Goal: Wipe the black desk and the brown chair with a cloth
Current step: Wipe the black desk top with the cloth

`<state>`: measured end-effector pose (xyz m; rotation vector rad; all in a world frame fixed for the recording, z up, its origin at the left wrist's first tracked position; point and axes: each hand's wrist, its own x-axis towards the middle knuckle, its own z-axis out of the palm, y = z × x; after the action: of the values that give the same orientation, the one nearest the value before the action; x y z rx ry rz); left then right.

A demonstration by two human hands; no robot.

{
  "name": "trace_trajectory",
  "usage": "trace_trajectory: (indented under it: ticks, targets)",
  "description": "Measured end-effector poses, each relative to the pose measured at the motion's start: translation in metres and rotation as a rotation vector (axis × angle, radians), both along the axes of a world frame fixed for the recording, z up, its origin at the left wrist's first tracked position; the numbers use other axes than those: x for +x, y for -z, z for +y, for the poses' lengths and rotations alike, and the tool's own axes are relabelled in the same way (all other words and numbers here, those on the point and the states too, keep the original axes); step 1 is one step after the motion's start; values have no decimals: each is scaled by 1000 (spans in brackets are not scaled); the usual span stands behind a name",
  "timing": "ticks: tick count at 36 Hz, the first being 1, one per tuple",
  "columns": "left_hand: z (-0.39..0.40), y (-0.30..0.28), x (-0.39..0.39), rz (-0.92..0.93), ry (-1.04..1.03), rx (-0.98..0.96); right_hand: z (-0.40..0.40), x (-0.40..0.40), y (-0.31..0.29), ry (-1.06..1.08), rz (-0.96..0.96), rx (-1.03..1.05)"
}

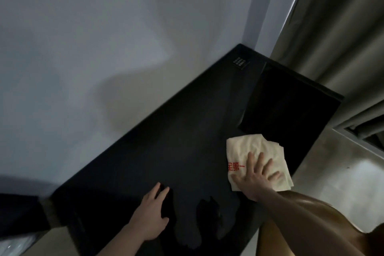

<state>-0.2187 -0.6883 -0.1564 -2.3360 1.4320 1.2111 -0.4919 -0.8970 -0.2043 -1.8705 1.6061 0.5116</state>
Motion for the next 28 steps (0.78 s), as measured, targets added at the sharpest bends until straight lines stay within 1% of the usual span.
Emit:
trace_trajectory:
  ticks: [4, 10, 14, 17, 20, 22, 25, 28]
  targets:
    - [56, -7, 19, 0, -45, -17, 79, 29, 0, -48, -11, 4]
    - [147, -17, 40, 1, 0, -17, 222, 79, -8, -121, -16, 66]
    - [195, -22, 53, -46, 65, 15, 280, 101, -18, -127, -44, 115]
    - [211, -30, 59, -75, 100, 75, 293, 103, -31, -107, -104, 158]
    - [207, -40, 55, -99, 118, 89, 287, 88, -42, -82, -183, 154]
    - [197, -47, 47, -93, 135, 63, 281, 72, -44, -67, -199, 108]
    - [177, -53, 22, -72, 175, -25, 275, 44, -50, -69, -165, 19]
    - [155, -53, -11, -45, 211, -67, 271, 13, -55, -42, -159, -21]
